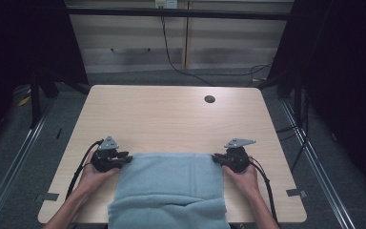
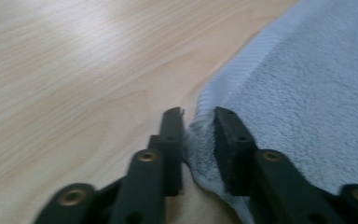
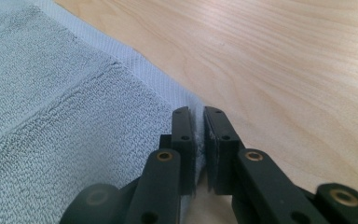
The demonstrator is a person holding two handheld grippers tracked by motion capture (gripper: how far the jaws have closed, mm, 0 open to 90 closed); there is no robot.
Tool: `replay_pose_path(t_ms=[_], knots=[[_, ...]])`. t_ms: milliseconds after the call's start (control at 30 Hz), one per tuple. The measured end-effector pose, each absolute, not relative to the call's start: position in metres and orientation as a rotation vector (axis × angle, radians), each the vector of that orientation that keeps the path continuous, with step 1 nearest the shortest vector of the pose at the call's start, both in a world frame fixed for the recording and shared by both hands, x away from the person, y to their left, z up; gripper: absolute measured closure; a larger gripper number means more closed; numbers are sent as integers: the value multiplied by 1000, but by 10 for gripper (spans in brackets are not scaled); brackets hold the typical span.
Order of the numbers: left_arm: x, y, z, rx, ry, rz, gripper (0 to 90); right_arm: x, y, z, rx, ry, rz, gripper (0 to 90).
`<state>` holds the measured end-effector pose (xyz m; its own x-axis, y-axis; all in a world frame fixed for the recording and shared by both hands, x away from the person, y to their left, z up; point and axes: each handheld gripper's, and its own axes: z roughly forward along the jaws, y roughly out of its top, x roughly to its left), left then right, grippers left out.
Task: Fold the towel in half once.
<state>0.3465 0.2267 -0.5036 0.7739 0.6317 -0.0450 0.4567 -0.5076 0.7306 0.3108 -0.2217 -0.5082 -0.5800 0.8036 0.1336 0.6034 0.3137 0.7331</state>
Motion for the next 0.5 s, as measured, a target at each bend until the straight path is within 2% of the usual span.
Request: replay_pose_path(t_ms=[67,200,333,500], knots=[[346,227,-503,2199,805,279,804,311,-222,-508,1285,2331,1136,839],[349,233,-501,2126,858,216,819,311,-224,-506,1287,2331,1149,841],[354,246,-477,1965,884,184,822,314,-231,-477,1266,2227,1315,842],[358,248,-451,1895,864,209,822,320,-228,-446,1214,2184,1360,843]])
